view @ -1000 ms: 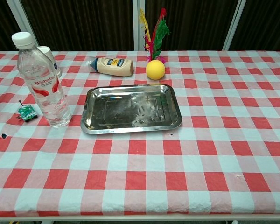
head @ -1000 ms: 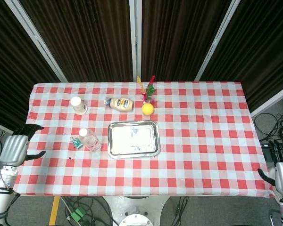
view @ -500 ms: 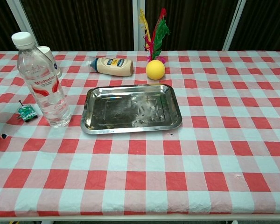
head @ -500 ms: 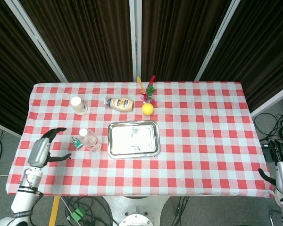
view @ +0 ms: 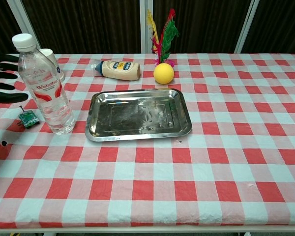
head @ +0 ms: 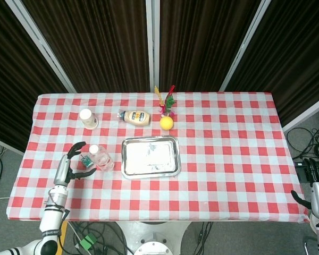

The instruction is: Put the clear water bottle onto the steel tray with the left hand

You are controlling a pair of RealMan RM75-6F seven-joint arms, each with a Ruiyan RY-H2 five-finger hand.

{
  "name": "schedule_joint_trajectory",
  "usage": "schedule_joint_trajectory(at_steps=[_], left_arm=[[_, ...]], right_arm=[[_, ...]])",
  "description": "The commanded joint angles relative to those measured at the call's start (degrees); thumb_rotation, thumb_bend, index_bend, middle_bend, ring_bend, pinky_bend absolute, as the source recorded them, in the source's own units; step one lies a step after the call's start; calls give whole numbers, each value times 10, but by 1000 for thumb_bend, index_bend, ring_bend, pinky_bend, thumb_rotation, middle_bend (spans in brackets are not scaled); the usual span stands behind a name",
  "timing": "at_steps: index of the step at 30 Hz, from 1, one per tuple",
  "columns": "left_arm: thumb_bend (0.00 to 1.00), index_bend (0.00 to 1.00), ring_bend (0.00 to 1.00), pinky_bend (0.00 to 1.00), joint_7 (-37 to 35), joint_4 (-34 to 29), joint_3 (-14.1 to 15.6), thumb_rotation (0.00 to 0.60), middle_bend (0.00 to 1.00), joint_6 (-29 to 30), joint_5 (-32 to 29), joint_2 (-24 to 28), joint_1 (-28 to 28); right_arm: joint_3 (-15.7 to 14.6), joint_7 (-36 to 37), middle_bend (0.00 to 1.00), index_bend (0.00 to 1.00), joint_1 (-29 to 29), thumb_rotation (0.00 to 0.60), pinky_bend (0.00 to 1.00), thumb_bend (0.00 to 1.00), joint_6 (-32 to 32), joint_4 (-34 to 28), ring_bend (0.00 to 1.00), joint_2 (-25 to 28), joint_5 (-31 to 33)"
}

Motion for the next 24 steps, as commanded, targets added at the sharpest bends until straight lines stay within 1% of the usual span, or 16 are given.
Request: schedule_joint_trajectory(at_steps=[1, 3, 8, 9, 12, 14, 21, 24], left_arm=[[0, 215, 167, 204, -28, -6, -1, 493, 242, -24, 1, -4, -5], [0, 212, 164, 203, -38, -7, 2, 482, 239, -29, 6, -7, -6], [0, 209, 164, 203, -42, 3, -2, 484, 237, -37, 9, -24, -14], [0, 209, 164, 202, -41, 7, -3, 495, 237, -40, 10, -28, -18], [0, 209, 164, 203, -40, 21, -6, 577, 238, -45, 14, -43, -26], [0, 209, 163, 202, -40, 32, -6, 598, 237, -46, 17, -53, -30], [0, 210, 161, 202, -45, 73, -13, 600, 241, -39, 28, -83, -41], [2, 237, 166, 205, -51, 81, -21, 600, 284, -39, 24, -88, -43]], right_arm=[[0, 2, 69, 0, 0, 600, 0, 108, -3, 0, 0, 0, 2], [-1, 3, 70, 0, 0, 600, 0, 108, -5, -1, 0, 1, 3], [0, 7, 70, 0, 0, 600, 0, 110, -8, -2, 0, 2, 6], [1, 8, 70, 0, -1, 600, 0, 110, -8, -2, 0, 3, 8], [2, 11, 70, 0, -1, 600, 0, 111, -10, -3, 0, 4, 10], [2, 12, 70, 0, -1, 600, 0, 111, -11, -5, 0, 4, 12], [1, 18, 70, 0, -1, 600, 0, 111, -17, -8, 0, 7, 15], [1, 20, 70, 0, 0, 600, 0, 111, -21, -11, 0, 8, 15]])
